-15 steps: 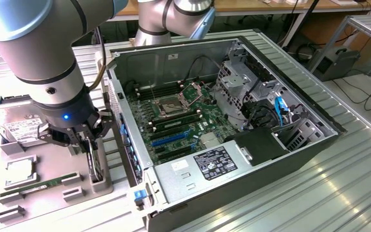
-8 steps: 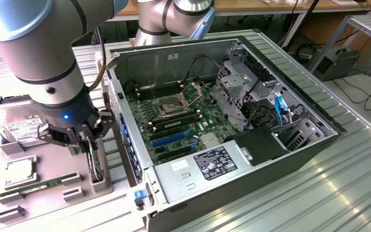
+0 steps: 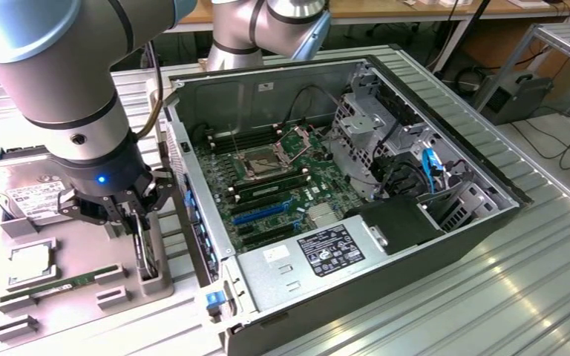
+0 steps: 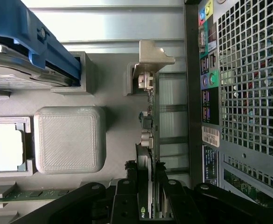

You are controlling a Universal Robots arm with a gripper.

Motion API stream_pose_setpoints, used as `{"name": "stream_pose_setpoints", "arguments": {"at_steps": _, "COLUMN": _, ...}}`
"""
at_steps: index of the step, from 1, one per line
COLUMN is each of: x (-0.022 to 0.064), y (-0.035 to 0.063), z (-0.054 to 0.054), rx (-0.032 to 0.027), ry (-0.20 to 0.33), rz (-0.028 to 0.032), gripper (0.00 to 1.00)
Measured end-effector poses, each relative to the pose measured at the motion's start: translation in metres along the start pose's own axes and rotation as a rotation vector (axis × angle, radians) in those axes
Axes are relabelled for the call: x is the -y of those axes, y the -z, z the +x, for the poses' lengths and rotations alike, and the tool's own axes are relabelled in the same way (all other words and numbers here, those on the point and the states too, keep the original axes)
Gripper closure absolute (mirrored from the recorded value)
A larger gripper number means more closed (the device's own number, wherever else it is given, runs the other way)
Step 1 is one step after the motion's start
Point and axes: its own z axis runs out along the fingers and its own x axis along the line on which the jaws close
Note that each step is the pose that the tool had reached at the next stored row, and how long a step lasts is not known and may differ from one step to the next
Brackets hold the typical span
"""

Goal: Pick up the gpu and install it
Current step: 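Pick up the gpu and move the gpu toward the slot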

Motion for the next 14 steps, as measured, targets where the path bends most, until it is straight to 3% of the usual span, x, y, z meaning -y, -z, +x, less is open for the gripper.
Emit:
{"name": "stream_pose_setpoints", "arguments": {"at_steps": 6, "x": -0.0002, "y": 0.0111, "z": -0.001, "rx": 0.0, "ry": 0.0, "rz": 0.0, "gripper": 0.74}}
{"name": "stream_pose_setpoints", "arguments": {"at_steps": 14, "x": -0.0008, "y": 0.0443, "z": -0.004, "rx": -0.0002, "ry": 0.001, "rz": -0.0009, "gripper": 0.74}}
